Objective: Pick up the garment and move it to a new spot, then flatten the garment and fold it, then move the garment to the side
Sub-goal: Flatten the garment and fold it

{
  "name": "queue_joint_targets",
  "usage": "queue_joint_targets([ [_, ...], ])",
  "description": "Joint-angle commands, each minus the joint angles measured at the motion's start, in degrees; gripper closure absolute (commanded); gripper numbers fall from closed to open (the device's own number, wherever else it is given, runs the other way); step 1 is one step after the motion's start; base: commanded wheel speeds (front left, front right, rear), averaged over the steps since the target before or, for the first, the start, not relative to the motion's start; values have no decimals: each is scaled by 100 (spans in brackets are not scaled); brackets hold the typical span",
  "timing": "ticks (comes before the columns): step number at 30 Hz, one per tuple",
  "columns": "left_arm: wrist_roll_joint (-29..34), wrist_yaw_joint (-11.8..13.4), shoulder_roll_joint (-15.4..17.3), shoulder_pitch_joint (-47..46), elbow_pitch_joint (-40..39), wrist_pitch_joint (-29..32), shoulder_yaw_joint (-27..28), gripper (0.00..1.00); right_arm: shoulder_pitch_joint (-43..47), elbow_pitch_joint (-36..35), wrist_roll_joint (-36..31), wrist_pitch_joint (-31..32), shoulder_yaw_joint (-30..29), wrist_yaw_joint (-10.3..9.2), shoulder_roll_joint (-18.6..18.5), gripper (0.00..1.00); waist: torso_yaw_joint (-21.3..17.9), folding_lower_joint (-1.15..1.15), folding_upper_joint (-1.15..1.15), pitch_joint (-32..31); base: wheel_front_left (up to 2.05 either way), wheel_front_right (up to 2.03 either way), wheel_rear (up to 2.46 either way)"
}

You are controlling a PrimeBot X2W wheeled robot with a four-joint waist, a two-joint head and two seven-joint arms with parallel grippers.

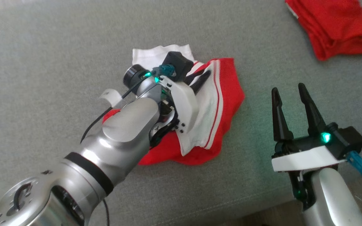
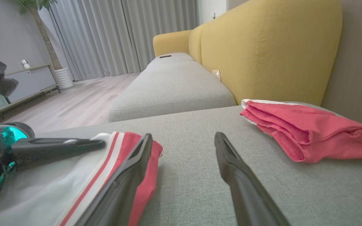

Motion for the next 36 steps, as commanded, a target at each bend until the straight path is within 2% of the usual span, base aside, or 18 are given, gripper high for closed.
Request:
queue_joint_targets([
  [1, -102, 0, 26, -380, -223, -146, 148, 100, 63, -137, 18, -37, 113, 37, -22, 0, 27, 0, 0, -199, 0, 0, 0],
  [7, -763, 33, 26, -772, -693, -784, 418, 100, 301, -57, 29, -37, 84, 37, -22, 0, 48, 0, 0, -917, 0, 0, 0],
  [12, -1215, 138, 26, -1349, -941, -976, 1187, 100, 585, -24, 12, -37, -11, 37, -22, 0, 72, 0, 0, -1524, 0, 0, 0],
  [15, -867, 362, 37, -1654, -1061, -985, 2040, 100, 722, -58, 1, -37, -103, 37, -22, 0, 150, 0, 0, -1678, 0, 0, 0],
  [18, -558, 426, 147, -1472, -1014, -986, 2655, 100, 805, -97, -10, -37, -176, 37, -22, 0, 257, 0, 0, -1757, 0, 0, 0],
  [21, -503, 330, 297, -849, -861, -987, 3011, 100, 884, -129, -11, -37, -226, 37, -22, 0, 353, 0, 0, -1833, 0, 0, 0],
  [24, -579, 237, 365, 151, -793, -987, 3257, 100, 971, -167, 7, -37, -285, 37, -22, 0, 471, 0, 0, -1851, 0, 0, 0],
  [29, -496, 195, 373, 2244, -682, -988, 3569, 100, 1050, -225, 10, -37, -313, 37, -22, 0, 634, 0, 0, -1759, 0, 0, 0],
  [33, -308, 171, 275, 3508, -733, -988, 4046, 100, 1096, -231, -46, -37, -333, 37, -22, 0, 732, 0, 0, -1737, 0, 0, 0],
  [34, -303, 123, 235, 3738, -764, -988, 4132, 72, 1103, -229, -63, -37, -341, 37, -22, 0, 753, 0, 0, -1738, 0, 0, 0],
  [35, -277, 73, 205, 3930, -781, -988, 4146, 15, 1108, -228, -75, -37, -353, 37, -22, 0, 774, 0, 0, -1746, 0, 0, 0],
  [36, -225, 51, 189, 4078, -805, -988, 4153, 0, 1115, -227, -84, -37, -368, 37, -22, 0, 794, 0, 0, -1761, 0, 0, 0],
])
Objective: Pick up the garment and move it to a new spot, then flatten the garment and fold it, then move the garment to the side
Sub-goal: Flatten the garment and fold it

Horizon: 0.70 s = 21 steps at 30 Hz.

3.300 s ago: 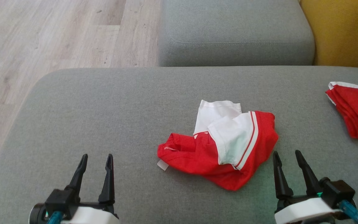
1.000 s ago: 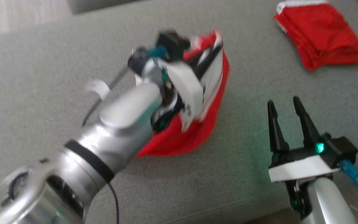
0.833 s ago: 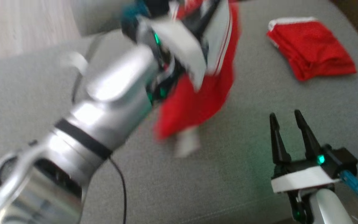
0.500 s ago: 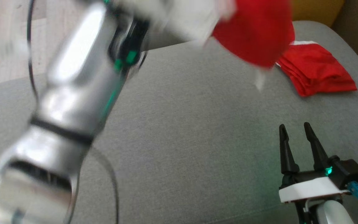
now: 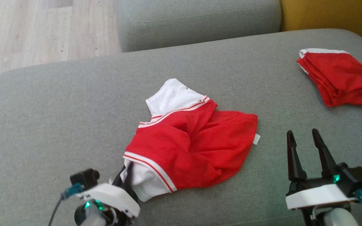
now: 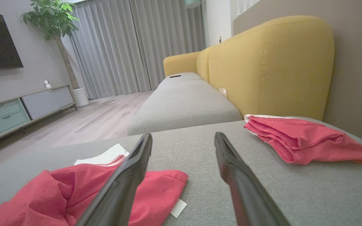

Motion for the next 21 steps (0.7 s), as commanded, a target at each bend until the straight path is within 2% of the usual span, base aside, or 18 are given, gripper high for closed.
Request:
queue_joint_targets([
  [1, 179, -51, -18, -109, -288, -36, 207, 0, -89, -199, -66, -37, 75, 37, -27, 0, 49, 0, 0, -35, 0, 0, 0],
  [10, 783, 285, 249, -52, -799, -36, 480, 0, -15, -160, -37, -37, 132, 37, -27, 0, 140, 0, 0, -78, 0, 0, 0],
  [15, 880, 342, 278, -566, -270, 597, 268, 0, -69, -142, -60, -37, 229, 37, -27, 0, 112, 0, 0, 59, 0, 0, 0],
  [21, 1040, 330, 322, -1031, 456, 803, 107, 0, -220, -135, -113, -37, 263, 37, -27, 0, -21, 0, 0, 323, 0, 0, 0],
])
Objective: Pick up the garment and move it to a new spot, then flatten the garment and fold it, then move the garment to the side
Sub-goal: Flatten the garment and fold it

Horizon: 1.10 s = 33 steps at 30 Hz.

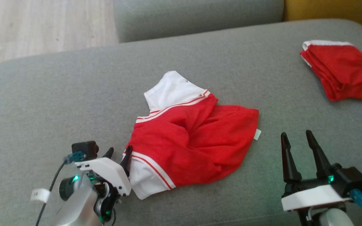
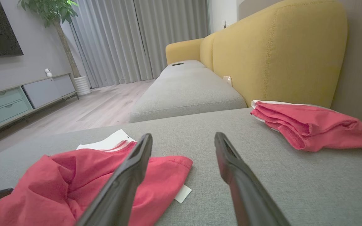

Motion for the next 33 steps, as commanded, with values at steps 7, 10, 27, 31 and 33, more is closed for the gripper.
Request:
queue_joint_targets([
  [7, 240, -246, 102, -518, 514, 43, -171, 100, -335, -198, -55, -37, 61, 37, -27, 0, -172, -1, 0, 238, 0, 0, 0],
  [10, 342, -356, 82, -555, 653, -22, -329, 100, -335, -185, -43, -37, 37, 37, -27, 0, -188, -1, 0, 207, 0, 0, 0],
  [27, 424, -415, 186, -406, -316, -746, -353, 100, -164, -124, 168, -37, 60, 37, -27, 0, -71, -1, 0, -430, 0, 0, 0],
  [31, 262, -423, 135, -209, -1138, -620, -351, 100, -127, -128, 194, -37, 71, 37, -27, 0, -64, -1, 0, -458, 0, 0, 0],
  [33, 117, -457, 94, -51, -1575, -437, -388, 100, -127, -146, 213, -37, 64, 37, -27, 0, -67, -1, 0, -437, 0, 0, 0],
])
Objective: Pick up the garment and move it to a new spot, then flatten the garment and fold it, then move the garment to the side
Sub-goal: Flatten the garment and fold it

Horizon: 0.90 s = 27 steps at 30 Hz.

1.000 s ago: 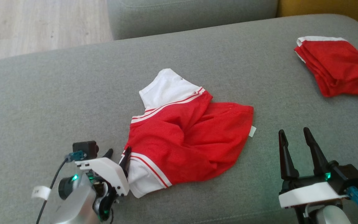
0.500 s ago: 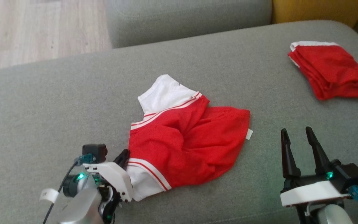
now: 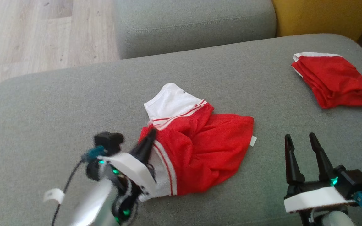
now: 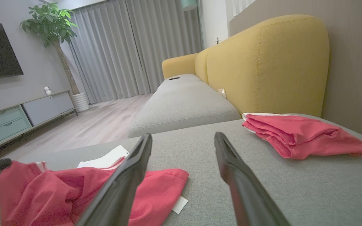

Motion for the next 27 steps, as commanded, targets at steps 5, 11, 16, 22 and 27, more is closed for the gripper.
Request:
queue_joint_targets([
  [5, -59, 23, 54, 268, -817, 467, -134, 100, -167, -197, 21, -37, 139, 37, -27, 0, 11, 0, 0, 58, 0, 0, 0],
  [11, -189, 352, 65, 807, -1051, 863, -246, 0, -207, -195, -13, -37, 106, 37, -27, 0, 4, 0, 0, 57, 0, 0, 0],
  [16, -317, 545, 81, 1048, -1218, 993, -199, 0, -203, -193, -39, -37, 69, 37, -27, 0, 36, 0, 0, 62, 0, 0, 0],
  [22, -355, 714, 78, 1148, -1239, 1269, -282, 0, -225, -160, -50, -37, 82, 37, -27, 0, 35, 0, 0, 68, 0, 0, 0],
  [27, -299, 517, 39, 1006, -1485, 1200, -419, 100, -283, -149, -25, -37, 104, 37, -27, 0, -28, 0, 0, 82, 0, 0, 0],
])
